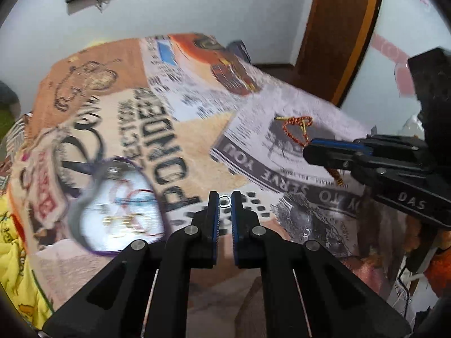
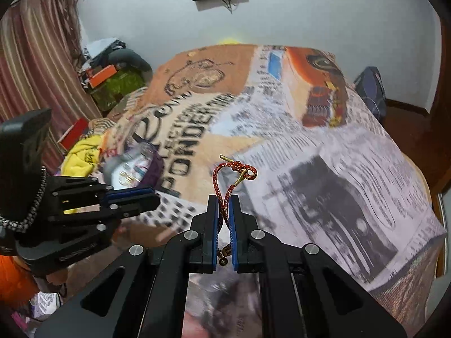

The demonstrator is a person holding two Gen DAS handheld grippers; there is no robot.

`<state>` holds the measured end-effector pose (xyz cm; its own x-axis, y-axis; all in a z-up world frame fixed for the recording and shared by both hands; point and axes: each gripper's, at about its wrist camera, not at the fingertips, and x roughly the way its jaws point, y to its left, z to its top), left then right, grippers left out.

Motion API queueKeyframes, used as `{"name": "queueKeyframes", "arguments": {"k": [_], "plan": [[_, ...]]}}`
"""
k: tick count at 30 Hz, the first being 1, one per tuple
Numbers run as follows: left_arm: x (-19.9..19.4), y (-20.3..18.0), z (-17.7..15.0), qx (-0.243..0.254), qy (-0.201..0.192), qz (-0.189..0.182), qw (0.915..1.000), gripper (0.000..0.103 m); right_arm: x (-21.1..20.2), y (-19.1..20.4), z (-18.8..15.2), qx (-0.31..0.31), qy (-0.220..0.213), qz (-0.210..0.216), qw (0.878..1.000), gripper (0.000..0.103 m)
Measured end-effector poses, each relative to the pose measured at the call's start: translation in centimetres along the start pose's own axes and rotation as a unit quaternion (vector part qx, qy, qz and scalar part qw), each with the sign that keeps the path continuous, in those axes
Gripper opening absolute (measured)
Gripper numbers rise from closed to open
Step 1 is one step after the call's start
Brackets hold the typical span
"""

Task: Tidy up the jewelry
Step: 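Carry the braided bracelet over the heart tin with the right tool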

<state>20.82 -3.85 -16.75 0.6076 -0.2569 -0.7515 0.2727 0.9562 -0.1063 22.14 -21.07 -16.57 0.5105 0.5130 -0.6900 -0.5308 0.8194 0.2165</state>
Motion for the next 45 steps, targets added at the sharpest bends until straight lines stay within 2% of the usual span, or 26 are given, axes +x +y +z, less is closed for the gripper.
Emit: {"name": "queueKeyframes", "arguments": {"k": [11,16,23,31,39,45], "plan": [[-6.8,5.7,0.7,-0.040,-0.070,0.036,0.9961,0.006,0.4,5.8,3.0,-0.036,-0.032,0.035,0.998,0.006],[-8.3,7.8,0.5,-0.048,-0.084,0.048,0.9941,0.006,1.1,7.8,4.1,-0.047,-0.037,0.050,0.997,0.006],[-6.8,10.0,-0.6,-0.056,-0.061,0.044,0.9956,0.006,3.0,9.3,4.9,-0.052,-0.032,0.064,0.996,0.006],[-3.1,10.4,-2.0,-0.061,-0.020,0.033,0.9974,0.007,5.2,9.8,4.2,-0.056,-0.004,0.072,0.996,0.006],[-2.7,10.8,-2.1,-0.065,-0.021,0.032,0.9971,0.007,6.1,9.6,4.1,-0.051,0.005,0.080,0.995,0.006],[-2.9,11.0,-2.5,-0.067,-0.020,0.040,0.9968,0.023,6.3,9.5,4.3,-0.048,0.006,0.083,0.995,0.006]]}}
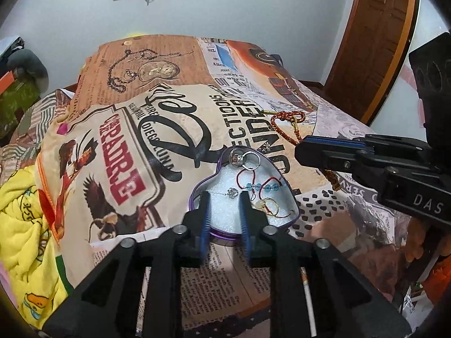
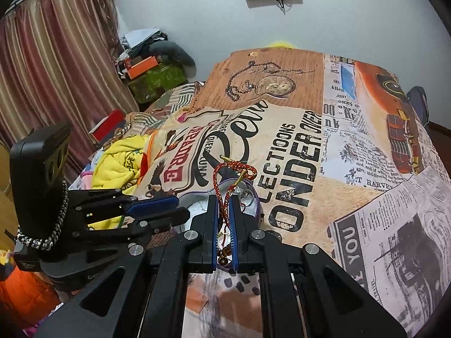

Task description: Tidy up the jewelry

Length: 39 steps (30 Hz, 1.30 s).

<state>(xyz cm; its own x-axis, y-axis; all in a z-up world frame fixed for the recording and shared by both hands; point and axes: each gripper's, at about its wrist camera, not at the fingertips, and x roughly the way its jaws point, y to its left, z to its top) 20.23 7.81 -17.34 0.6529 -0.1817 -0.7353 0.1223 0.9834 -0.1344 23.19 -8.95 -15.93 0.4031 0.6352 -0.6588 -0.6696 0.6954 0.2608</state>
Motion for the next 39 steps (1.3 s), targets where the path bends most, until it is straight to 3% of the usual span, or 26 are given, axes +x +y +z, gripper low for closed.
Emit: {"name": "queueKeyframes", "arguments": {"k": [6,13,21,28,39], "plan": [[-1.8,0.8,-0.2,-0.007,-0.022,0.021,0.9995,0.035,0.7,0.6,0.0,-0.009,0.007,0.000,1.000,0.006],[-3.0,2.6,-1.1,-0.018,-0.025,0.052,0.9982,0.037,2.5,1.1,-0.1,-0.013,0.023,0.002,1.000,0.007],[-2.7,3.5,-2.0,-0.029,-0.016,0.052,0.9981,0.037,4.3,1.3,-0.7,-0.015,0.051,-0.003,0.999,0.007],[-2.6,3.5,-2.1,-0.032,-0.017,0.049,0.9981,0.037,3.5,2.0,-1.0,-0.040,0.047,-0.030,0.998,0.031],[-5.7,1.4,-0.8,-0.023,-0.050,0.039,0.9977,0.037,-1.8,2.5,-0.4,-0.032,0.001,-0.050,0.998,0.033]]}}
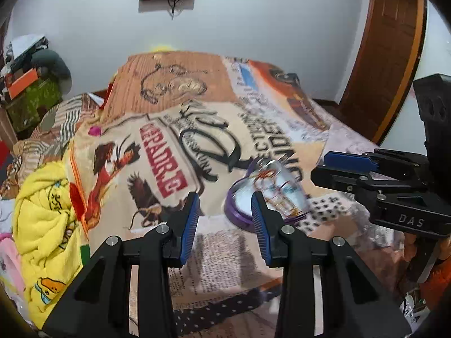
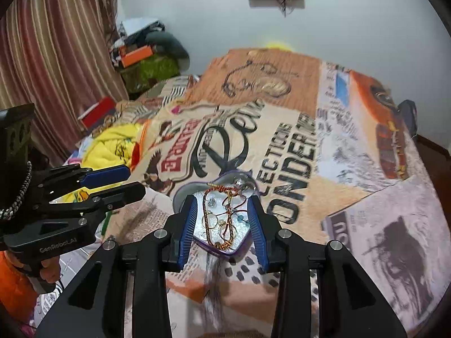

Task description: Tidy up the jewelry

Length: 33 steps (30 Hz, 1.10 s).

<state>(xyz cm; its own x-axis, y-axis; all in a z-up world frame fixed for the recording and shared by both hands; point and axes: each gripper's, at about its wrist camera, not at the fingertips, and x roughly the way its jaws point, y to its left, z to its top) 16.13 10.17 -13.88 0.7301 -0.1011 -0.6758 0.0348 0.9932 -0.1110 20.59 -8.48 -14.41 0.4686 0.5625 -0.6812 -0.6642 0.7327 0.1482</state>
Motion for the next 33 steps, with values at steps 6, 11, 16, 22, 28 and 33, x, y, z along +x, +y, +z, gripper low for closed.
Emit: {"name": "queueKeyframes", "arguments": {"k": [6,11,16,22,28,33], "plan": [[-5.1,-2.1,1.5,0.009,-0.054,-0.013,0.9984,0.037,-6.3,1.5,0.6,-0.007,-0.065,-0.016,0.998,0.033],[-11.4,-4.0,2.4,0.021,-0.123,-0.019,0.9920,0.042,-12.7,3.2,1.0,-0.009,-0.141,-0.031,0.990,0.042],[-18.3,-6.0,2.1,0.030,-0.203,-0.010,0.9786,0.053,-19.0,5.4,0.7,-0.010,-0.225,-0.056,0.973,0.058],[-24.8,-7.1,0.7,0.017,-0.282,0.005,0.9593,0.081,-23.9,7.7,-0.6,0.002,-0.300,-0.085,0.950,0.091],[-27.9,-7.8,-0.9,0.011,-0.318,0.027,0.9476,0.102,-25.6,9.5,-1.7,0.000,-0.330,-0.110,0.937,0.103],[-28.0,-7.8,-1.5,0.001,-0.312,0.033,0.9494,0.103,-25.1,9.7,-1.8,0.001,-0.327,-0.114,0.938,0.103]]}}
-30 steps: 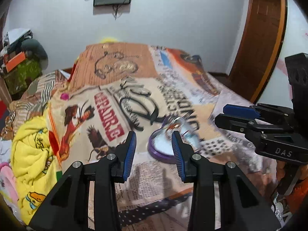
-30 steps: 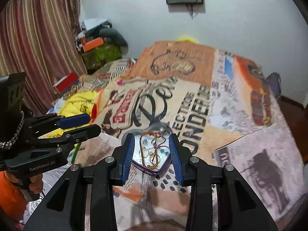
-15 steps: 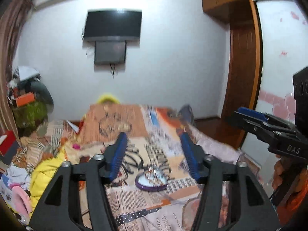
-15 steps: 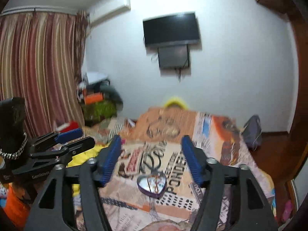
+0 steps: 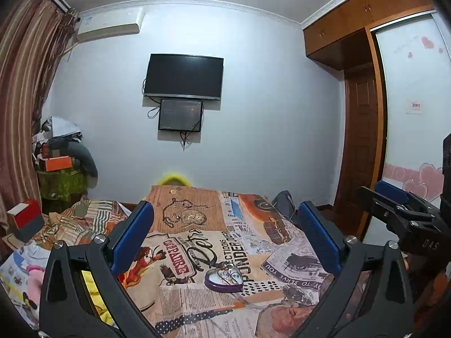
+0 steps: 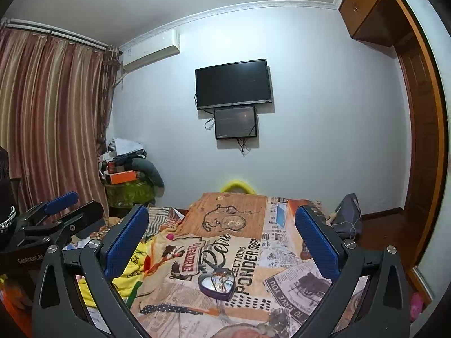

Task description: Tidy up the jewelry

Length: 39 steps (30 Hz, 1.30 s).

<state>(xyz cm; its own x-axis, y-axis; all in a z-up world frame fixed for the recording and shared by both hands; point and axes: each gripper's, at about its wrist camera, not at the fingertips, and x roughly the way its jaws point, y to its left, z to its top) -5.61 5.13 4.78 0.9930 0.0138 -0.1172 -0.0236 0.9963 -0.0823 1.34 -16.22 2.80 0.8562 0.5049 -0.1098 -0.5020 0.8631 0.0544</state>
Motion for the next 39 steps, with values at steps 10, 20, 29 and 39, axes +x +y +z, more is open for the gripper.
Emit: {"name": "queueKeyframes", "arguments": {"k": [10,20,29,39], "plan": [[-0.1,-0.4,-0.5,-0.004,0.015,0.006,0.9999,0.103,-1.3,-0.6,-0.8,0.006,0.015,0.005,1.000,0.103],[0.6,-0.8,-1.0,0.006,0.025,0.011,0.9996,0.103,-1.1,-0.7,-1.2,0.007,0.029,0.005,1.000,0.103],[1.1,-1.0,-1.4,0.004,0.036,0.010,0.9993,0.103,-1.2,-0.6,-1.3,0.002,0.035,0.000,0.999,0.103],[1.3,-0.8,-1.5,0.002,0.039,0.012,0.9992,0.103,-1.1,-0.7,-1.4,0.005,0.044,0.000,0.999,0.103]]}}
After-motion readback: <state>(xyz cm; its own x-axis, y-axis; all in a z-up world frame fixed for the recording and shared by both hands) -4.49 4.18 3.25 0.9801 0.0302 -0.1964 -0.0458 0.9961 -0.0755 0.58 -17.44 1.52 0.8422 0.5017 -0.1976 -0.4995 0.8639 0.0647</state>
